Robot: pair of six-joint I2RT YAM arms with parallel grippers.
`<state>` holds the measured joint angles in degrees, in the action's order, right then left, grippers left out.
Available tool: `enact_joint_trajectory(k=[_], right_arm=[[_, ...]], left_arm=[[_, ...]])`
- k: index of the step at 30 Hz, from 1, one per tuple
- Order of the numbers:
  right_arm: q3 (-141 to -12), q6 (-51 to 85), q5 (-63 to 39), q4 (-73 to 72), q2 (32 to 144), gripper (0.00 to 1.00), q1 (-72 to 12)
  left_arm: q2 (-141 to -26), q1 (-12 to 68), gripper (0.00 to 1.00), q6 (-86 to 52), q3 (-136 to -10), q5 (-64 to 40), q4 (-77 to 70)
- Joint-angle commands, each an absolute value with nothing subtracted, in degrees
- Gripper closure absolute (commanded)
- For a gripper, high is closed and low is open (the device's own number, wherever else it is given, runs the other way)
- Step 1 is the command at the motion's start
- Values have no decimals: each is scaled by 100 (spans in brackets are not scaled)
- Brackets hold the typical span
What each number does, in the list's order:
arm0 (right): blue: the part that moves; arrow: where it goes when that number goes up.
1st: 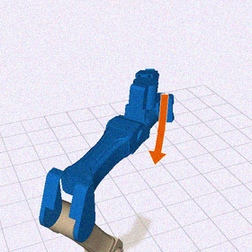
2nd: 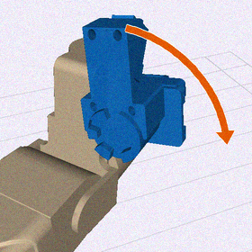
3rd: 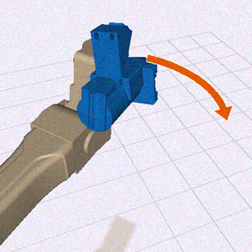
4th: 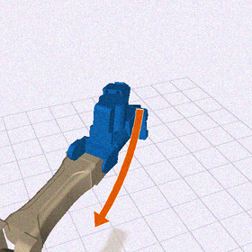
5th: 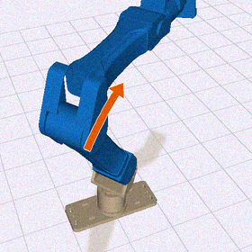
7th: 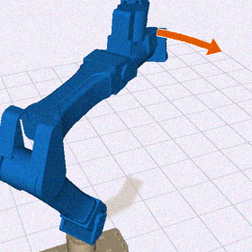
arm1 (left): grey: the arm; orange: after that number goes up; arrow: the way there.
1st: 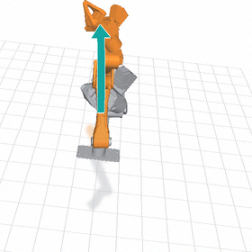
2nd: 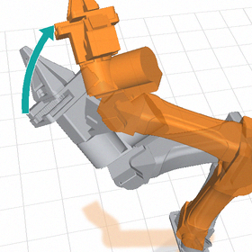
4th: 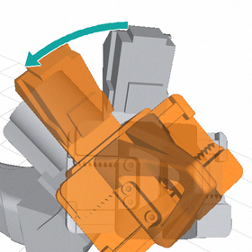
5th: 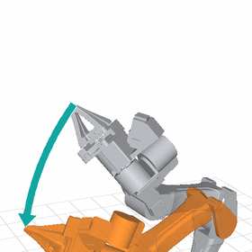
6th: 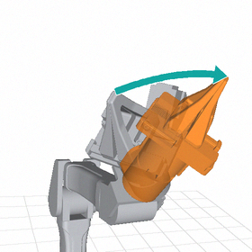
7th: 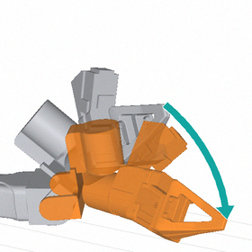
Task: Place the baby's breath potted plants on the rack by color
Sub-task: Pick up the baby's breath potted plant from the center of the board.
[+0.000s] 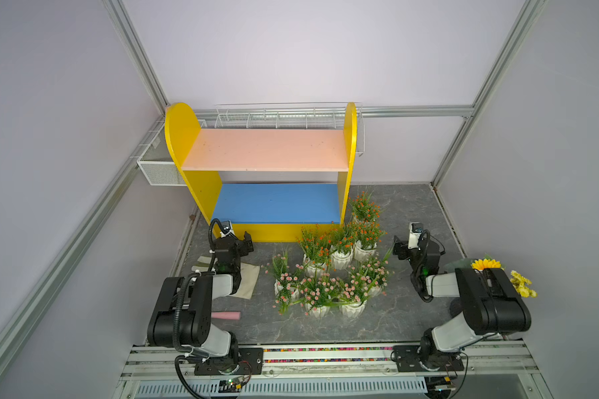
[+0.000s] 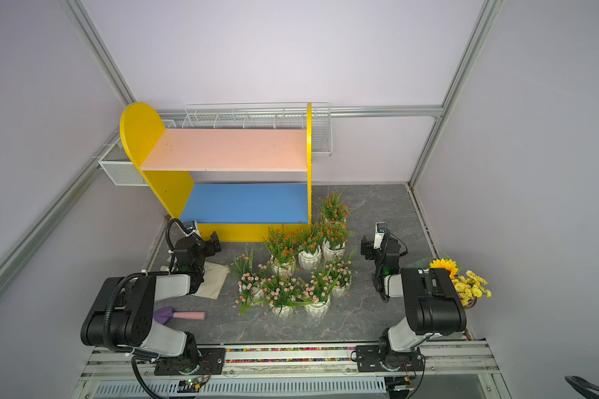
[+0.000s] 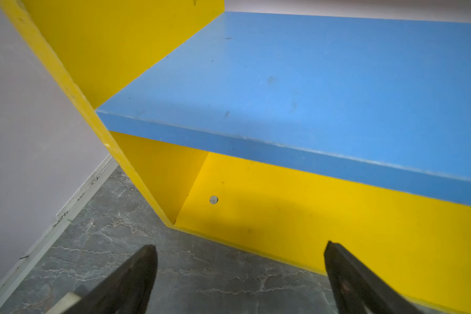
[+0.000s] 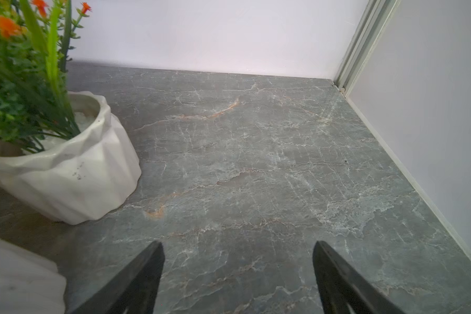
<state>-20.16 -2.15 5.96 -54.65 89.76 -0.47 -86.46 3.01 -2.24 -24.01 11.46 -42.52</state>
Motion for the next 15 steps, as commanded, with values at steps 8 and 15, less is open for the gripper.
enact_joint_trajectory(k=[8,15], right_arm=[[-2041,-229,492,-5501,8895,12,-15],[-2039,-217,526,-5500,8899,11,-14]], left_arm=[[-8657,290,1,-166,-2525,1076,-4267],[-8653,291,1,-167,-2523,1075,-4269]])
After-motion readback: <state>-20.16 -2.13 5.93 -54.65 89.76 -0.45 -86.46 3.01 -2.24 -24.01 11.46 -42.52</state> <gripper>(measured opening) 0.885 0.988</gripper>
